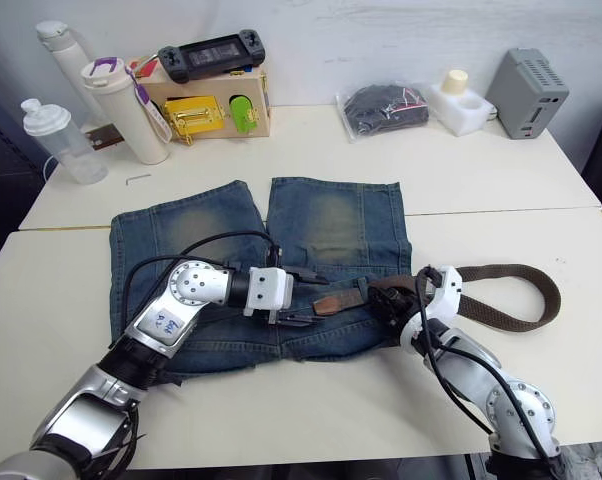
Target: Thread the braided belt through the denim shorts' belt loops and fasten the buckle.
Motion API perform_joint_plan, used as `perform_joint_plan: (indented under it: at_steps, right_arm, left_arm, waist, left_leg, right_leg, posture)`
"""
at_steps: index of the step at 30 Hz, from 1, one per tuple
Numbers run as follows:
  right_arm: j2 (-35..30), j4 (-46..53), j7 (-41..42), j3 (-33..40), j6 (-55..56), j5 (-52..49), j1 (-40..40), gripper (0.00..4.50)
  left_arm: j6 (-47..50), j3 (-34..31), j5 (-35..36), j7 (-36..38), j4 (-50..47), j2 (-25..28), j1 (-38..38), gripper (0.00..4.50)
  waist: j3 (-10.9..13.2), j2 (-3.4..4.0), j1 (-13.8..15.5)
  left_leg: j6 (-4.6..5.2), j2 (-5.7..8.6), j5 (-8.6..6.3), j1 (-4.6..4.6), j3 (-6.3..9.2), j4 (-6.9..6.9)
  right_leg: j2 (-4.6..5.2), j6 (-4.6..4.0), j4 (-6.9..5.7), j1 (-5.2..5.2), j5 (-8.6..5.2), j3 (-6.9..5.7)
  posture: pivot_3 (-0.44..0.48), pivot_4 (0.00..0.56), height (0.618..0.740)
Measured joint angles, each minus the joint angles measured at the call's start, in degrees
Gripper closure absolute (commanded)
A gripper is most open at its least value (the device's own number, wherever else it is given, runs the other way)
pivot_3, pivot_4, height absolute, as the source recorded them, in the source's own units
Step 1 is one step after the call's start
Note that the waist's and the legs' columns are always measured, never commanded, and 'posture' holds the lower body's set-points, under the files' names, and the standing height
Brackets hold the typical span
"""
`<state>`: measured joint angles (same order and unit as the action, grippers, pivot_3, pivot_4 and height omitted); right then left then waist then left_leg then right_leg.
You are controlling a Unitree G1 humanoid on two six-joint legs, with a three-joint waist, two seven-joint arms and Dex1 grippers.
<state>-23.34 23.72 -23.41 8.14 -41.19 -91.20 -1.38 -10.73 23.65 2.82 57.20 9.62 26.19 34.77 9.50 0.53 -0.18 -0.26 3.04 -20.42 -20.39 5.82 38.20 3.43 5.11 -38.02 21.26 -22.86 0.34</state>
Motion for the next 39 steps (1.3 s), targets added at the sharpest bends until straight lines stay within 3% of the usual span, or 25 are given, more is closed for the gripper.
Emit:
perform_joint_plan:
  at_steps: [12, 21, 24, 29, 38, 39]
  right_arm:
    - [3.8, 0.2, -6.8, 1.6, 3.8, -10.4, 2.1, 4.5]
    - [4.3, 0.2, -7.4, 1.2, 5.2, -11.1, 2.2, 4.5]
    - [4.3, 0.2, -7.4, 1.2, 5.3, -11.1, 2.2, 4.5]
    - [4.3, 0.2, -7.4, 1.2, 5.9, -11.1, 2.2, 4.5]
    - [4.3, 0.2, -7.4, 1.2, 6.2, -11.1, 2.3, 4.5]
    - [4.2, 0.3, -7.4, 1.2, 6.2, -11.1, 2.4, 4.12]
  left_arm:
    - [-11.4, -0.1, -9.4, -5.4, 6.7, -2.9, 3.6, 1.25]
    - [-18.8, -0.2, -10.1, -6.9, 6.8, -2.8, 3.2, 1.25]
    - [-19.1, -0.2, -10.2, -6.8, 7.0, -2.5, 3.0, 2.05]
    - [-18.9, -0.3, -11.1, -7.1, 7.2, -2.4, 3.2, 4.36]
    - [-19.5, -0.5, -12.0, -7.8, 8.0, -2.8, 3.9, 4.36]
    - [-19.6, -0.5, -12.1, -8.0, 8.1, -2.9, 3.9, 4.46]
  waist:
    - [0.0, -0.02, 0.0]
    - [0.0, -0.02, 0.0]
    - [0.0, -0.02, 0.0]
    - [0.0, -0.02, 0.0]
    - [0.0, -0.03, 0.0]
    - [0.0, -0.03, 0.0]
  left_leg:
    - [0.0, 0.0, 0.01, -0.02, 0.01, 0.04]
    - [-0.01, 0.0, 0.01, -0.03, 0.01, 0.01]
    - [-0.01, 0.0, 0.01, -0.03, 0.01, 0.02]
    - [-0.01, 0.0, 0.01, -0.03, 0.01, 0.02]
    - [-0.01, 0.0, 0.01, -0.03, 0.01, 0.02]
    - [-0.01, 0.0, 0.01, -0.03, 0.01, 0.03]
  right_leg:
    - [0.01, 0.0, -0.05, 0.03, 0.0, 0.01]
    - [0.01, 0.0, -0.05, 0.07, 0.0, 0.02]
    - [0.01, 0.0, -0.05, 0.07, 0.0, 0.03]
    - [0.01, 0.01, -0.06, 0.07, 0.0, 0.03]
    - [0.01, 0.01, -0.07, 0.07, 0.0, 0.03]
    - [0.01, 0.01, -0.07, 0.07, 0.0, 0.03]
  posture:
    - [0.0, 0.15, 0.74]
    - [0.0, 0.15, 0.74]
    - [0.0, 0.15, 0.74]
    - [0.0, 0.15, 0.74]
    - [0.0, 0.15, 0.74]
    - [0.0, 0.15, 0.74]
